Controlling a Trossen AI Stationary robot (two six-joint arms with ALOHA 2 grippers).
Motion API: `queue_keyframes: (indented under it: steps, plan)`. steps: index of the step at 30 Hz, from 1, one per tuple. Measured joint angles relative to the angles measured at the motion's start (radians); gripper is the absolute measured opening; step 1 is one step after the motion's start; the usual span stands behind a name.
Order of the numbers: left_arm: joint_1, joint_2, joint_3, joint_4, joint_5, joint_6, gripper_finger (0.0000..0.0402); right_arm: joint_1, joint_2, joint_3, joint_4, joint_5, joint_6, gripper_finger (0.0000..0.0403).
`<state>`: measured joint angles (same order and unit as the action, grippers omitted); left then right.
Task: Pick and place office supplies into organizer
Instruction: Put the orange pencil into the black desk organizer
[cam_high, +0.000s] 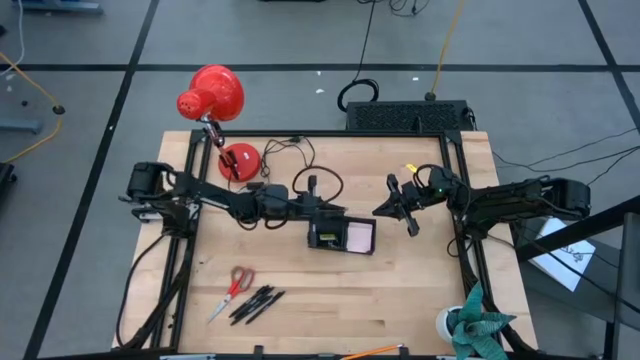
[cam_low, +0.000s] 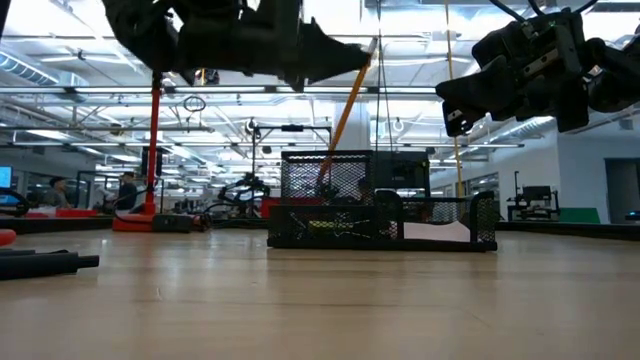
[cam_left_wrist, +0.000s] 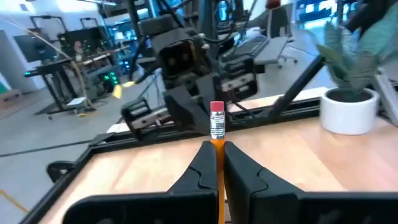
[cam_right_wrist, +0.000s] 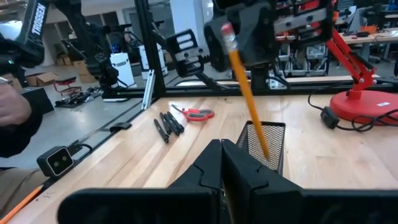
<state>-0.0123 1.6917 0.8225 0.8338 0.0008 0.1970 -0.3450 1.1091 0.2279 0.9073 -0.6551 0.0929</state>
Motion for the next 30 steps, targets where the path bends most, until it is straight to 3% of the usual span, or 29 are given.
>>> queue_keyframes:
  steps: [14,23,30]
  plan:
    - [0.028,0.184,-0.029,0.102,0.014,-0.113,0.0002,0.000,0.000,0.000,-0.002,0.004,0.000,0.0002]
    - [0.030,0.187,-0.029,0.119,0.023,-0.131,0.0004,0.000,0.000,0.000,-0.009,0.004,0.012,0.0002]
    - [0.030,0.186,-0.029,0.138,-0.005,-0.157,0.0077,0.000,0.000,0.000,-0.008,0.003,0.012,0.0002]
